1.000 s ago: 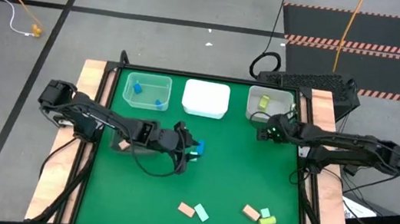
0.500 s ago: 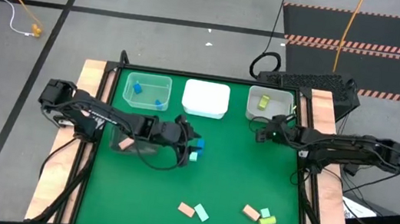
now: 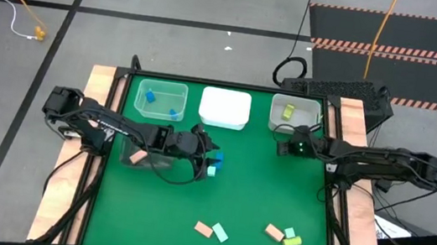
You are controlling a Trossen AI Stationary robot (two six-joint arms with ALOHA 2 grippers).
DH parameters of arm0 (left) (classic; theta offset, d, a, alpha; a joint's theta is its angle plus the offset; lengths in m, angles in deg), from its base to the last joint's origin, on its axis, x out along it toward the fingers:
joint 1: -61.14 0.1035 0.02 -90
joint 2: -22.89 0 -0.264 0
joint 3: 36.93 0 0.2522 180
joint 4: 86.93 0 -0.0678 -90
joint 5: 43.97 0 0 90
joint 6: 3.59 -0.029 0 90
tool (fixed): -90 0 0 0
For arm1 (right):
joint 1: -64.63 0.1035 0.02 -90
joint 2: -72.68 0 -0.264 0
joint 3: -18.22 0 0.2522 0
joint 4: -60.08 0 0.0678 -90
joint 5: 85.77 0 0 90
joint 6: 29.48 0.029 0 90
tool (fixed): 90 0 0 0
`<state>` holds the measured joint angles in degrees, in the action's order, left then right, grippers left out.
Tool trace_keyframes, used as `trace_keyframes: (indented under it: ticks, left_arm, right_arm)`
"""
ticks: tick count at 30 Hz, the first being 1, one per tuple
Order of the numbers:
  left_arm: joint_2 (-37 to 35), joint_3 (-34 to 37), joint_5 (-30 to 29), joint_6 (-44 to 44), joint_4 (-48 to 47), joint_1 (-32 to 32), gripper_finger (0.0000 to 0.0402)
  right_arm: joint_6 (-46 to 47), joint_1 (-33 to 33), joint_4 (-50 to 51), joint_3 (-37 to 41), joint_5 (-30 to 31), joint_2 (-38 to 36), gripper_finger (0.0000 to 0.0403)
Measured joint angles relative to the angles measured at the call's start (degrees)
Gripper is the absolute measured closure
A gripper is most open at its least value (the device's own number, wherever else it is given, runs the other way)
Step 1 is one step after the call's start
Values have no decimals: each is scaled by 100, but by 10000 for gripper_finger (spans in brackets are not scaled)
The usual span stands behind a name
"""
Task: Sort & place blocks by color
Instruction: Put the light green block into the gray bin, then put the light blue block into the white bin
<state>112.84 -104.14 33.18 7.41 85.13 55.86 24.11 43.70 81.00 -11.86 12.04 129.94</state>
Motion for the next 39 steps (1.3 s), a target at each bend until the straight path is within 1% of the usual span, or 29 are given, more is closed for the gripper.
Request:
trace_keyframes:
  ticks: [1, 3, 5, 8, 10, 16, 19, 22, 27, 35, 39]
  left_arm:
    - [0, 0, 0, 0, -6, 2, 188]
    - [0, 0, 0, -2, -28, 2, 188]
    - [0, 0, 0, -2, -137, 2, 188]
    - [2, 0, 5, 0, -376, 1, 188]
    - [2, 0, 11, -2, -483, 2, 188]
    - [2, 0, 13, -2, -658, 2, 188]
    - [2, 0, 13, -3, -654, 1, 188]
    - [2, 0, 11, -2, -655, 2, 188]
    - [2, 0, 11, 5, -655, 2, 188]
    - [4, 0, 28, 122, -754, 0, 188]
    - [4, 0, 215, 369, -790, -45, 188]
  right_arm:
    - [78, 2, -142, 8, -217, -58, 291]
    - [150, 9, -529, 9, -371, -226, 291]
    - [155, 4, -914, 7, -426, -401, 291]
    - [192, -1, -1382, 7, -351, -680, 292]
    - [157, -20, -1582, -2, -116, -852, 292]
    - [-388, -205, -1616, -2, 983, -1173, 292]
    - [-737, -378, -1610, -2, 1263, -1174, 288]
    - [-1098, -555, -1611, -2, 1316, -1151, 271]
    - [-1730, -756, -1603, -2, 1313, -1153, 231]
    - [-2031, -1061, -1613, -2, 1312, -1159, 166]
    - [-1966, -1091, -1782, -2, 1207, -1159, 137]
